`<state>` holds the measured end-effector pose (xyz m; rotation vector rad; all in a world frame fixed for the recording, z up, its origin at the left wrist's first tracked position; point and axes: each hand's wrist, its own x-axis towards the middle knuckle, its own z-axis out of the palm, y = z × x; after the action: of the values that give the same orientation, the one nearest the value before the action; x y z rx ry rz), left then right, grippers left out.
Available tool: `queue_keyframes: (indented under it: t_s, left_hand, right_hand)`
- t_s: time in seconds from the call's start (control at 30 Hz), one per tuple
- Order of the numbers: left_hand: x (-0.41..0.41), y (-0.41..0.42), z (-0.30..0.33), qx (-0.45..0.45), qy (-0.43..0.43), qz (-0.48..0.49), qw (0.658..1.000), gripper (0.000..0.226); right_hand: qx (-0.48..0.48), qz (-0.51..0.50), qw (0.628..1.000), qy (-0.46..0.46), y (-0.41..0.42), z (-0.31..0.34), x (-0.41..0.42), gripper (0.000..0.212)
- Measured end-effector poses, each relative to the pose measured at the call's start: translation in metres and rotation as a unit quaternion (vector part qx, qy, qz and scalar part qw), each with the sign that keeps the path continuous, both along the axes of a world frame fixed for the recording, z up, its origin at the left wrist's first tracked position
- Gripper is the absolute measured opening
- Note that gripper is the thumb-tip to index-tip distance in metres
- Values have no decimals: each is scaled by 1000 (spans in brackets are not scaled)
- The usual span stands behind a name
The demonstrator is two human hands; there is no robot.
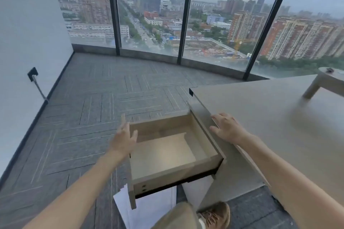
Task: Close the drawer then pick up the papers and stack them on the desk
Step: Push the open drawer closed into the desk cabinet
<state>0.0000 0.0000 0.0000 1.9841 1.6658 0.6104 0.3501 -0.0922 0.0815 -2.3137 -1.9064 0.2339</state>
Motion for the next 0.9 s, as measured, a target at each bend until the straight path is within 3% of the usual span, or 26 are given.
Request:
queue_keyframes:
  t_s: [0.1, 0.2, 0.33, 0.4, 0.57, 0.9]
  left_hand:
    - [2, -7, -13, -43, -76, 83, 993, 56]
    - [-2, -2, -31, -105, -146, 164, 970, 45]
    - [-10, 13, -47, -160, -229, 237, 931, 32]
    - [-8, 13, -47, -170, -242, 242, 924, 21]
    - [6, 16, -54, -184, -275, 249, 910, 23]
    - [75, 13, -60, -232, -369, 164, 885, 19]
  right_hand:
    - [31, 14, 999, -37, 22, -3, 11, 51]
    - [32, 47, 995, -81, 42, -7, 18, 60]
    - [53, 42, 996, -65, 61, -14, 27, 62]
    - [74, 38, 996, -45, 65, -18, 30, 61]
    - [89, 40, 995, -25, 69, -24, 38, 61]
    - [96, 40, 995, -1, 65, -23, 38, 61]
